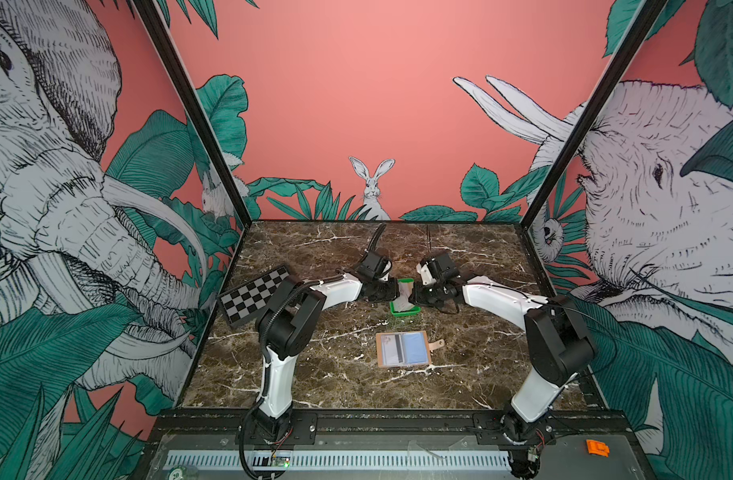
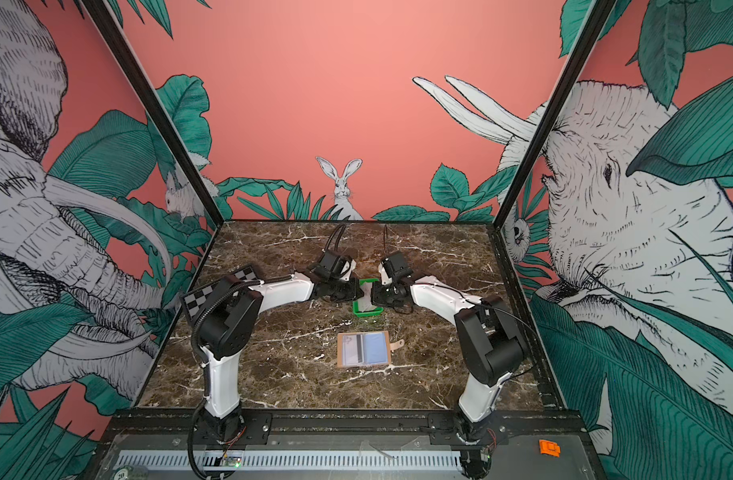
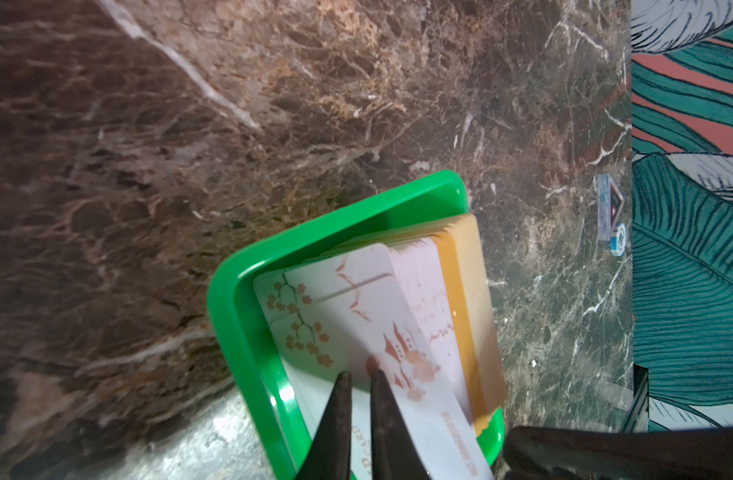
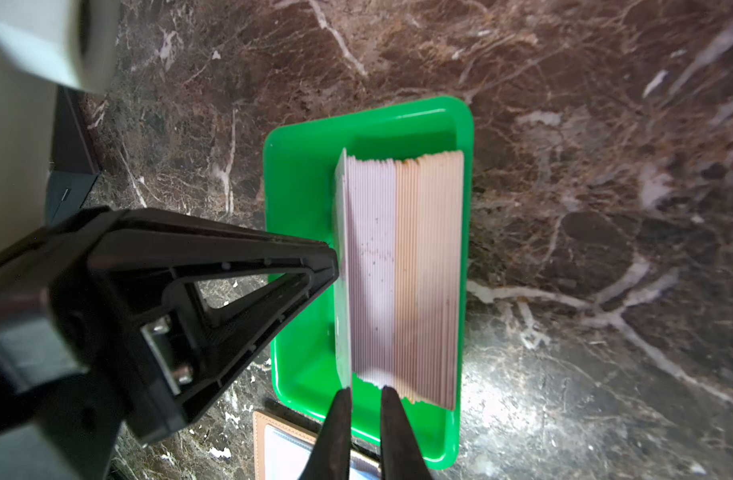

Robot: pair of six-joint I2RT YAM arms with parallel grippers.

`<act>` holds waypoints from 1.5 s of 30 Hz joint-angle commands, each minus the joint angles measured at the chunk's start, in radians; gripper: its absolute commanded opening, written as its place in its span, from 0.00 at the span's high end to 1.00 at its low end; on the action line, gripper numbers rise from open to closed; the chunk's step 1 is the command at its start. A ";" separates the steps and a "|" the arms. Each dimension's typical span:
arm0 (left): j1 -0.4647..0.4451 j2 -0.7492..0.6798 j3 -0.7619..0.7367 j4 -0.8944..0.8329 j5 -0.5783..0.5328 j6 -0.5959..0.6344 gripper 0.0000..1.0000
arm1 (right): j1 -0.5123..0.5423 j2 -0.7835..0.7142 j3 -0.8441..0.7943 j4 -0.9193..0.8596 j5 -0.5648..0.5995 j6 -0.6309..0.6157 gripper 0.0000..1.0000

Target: Put the credit cards into the card holder

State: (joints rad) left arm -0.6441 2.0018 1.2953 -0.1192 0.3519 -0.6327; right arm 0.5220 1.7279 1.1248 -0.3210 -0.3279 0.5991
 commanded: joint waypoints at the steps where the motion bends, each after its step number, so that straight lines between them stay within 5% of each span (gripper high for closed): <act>1: 0.004 0.009 -0.013 -0.015 -0.008 -0.001 0.87 | 0.006 -0.030 0.006 0.016 0.016 0.006 0.86; 29: 0.004 -0.010 -0.031 0.001 0.001 -0.012 0.87 | 0.036 0.030 0.025 0.014 0.036 0.004 0.98; 45: 0.008 -0.223 -0.135 -0.050 -0.074 -0.003 0.84 | 0.126 0.032 0.101 -0.062 0.162 -0.031 1.00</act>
State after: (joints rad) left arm -0.6426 1.8332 1.1851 -0.1379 0.2974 -0.6369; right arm 0.6361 1.7477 1.2015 -0.3599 -0.2111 0.5877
